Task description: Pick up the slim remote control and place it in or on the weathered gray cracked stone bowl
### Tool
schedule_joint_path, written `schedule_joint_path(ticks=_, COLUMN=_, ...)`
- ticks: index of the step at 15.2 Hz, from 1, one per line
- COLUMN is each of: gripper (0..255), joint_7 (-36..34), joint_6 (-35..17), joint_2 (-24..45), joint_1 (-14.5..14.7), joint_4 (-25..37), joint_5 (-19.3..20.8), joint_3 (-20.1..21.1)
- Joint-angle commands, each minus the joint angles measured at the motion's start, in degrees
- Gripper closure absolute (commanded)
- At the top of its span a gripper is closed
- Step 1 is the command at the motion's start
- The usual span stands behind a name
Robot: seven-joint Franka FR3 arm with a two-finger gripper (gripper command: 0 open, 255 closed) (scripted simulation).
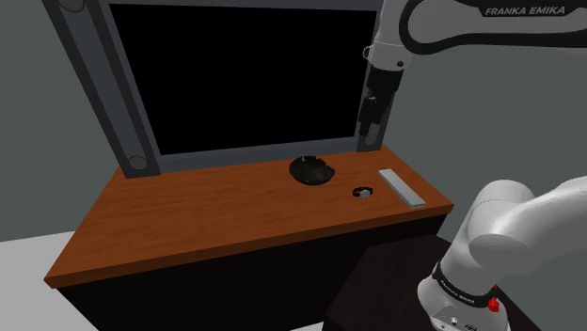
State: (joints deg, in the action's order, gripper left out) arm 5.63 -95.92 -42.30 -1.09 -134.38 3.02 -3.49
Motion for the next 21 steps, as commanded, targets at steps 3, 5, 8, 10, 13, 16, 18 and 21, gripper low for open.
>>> schedule_joint_path(ticks=3, gripper=0, joint_7=-0.4, joint_6=-2.3, joint_2=-0.5, joint_1=-1.4, joint_4=-3.1, joint_5=0.9, joint_3=-1.3)
schedule_joint_path(ticks=5, gripper=0, joint_7=-0.7, joint_6=-4.6, joint_2=-1.0, joint_1=-2.9, joint_4=-6.0, joint_5=1.8, joint_3=-2.6)
schedule_joint_path(ticks=8, gripper=0, joint_7=-1.2, joint_6=-8.1, joint_2=-1.3, joint_1=-5.3, joint_4=-10.1, joint_5=3.3, joint_3=-4.6)
schedule_joint_path(ticks=10, gripper=0, joint_7=-1.5, joint_6=-10.5, joint_2=-1.2, joint_1=-6.9, joint_4=-12.8, joint_5=4.4, joint_3=-6.0)
schedule_joint_path(ticks=13, gripper=0, joint_7=-2.0, joint_6=-14.3, joint_2=-0.8, joint_1=-9.5, joint_4=-16.4, joint_5=6.1, joint_3=-8.2)
schedule_joint_path(ticks=16, gripper=0, joint_7=-2.4, joint_6=-18.3, joint_2=0.1, joint_1=-12.3, joint_4=-19.8, joint_5=8.0, joint_3=-10.6)
schedule_joint_path(ticks=18, gripper=0, joint_7=-2.6, joint_6=-21.1, joint_2=1.1, joint_1=-14.2, joint_4=-21.8, joint_5=9.3, joint_3=-12.2)
schedule_joint_path(ticks=21, gripper=0, joint_7=-3.0, joint_6=-25.6, joint_2=3.0, joint_1=-17.2, joint_4=-24.6, joint_5=11.3, joint_3=-14.7)
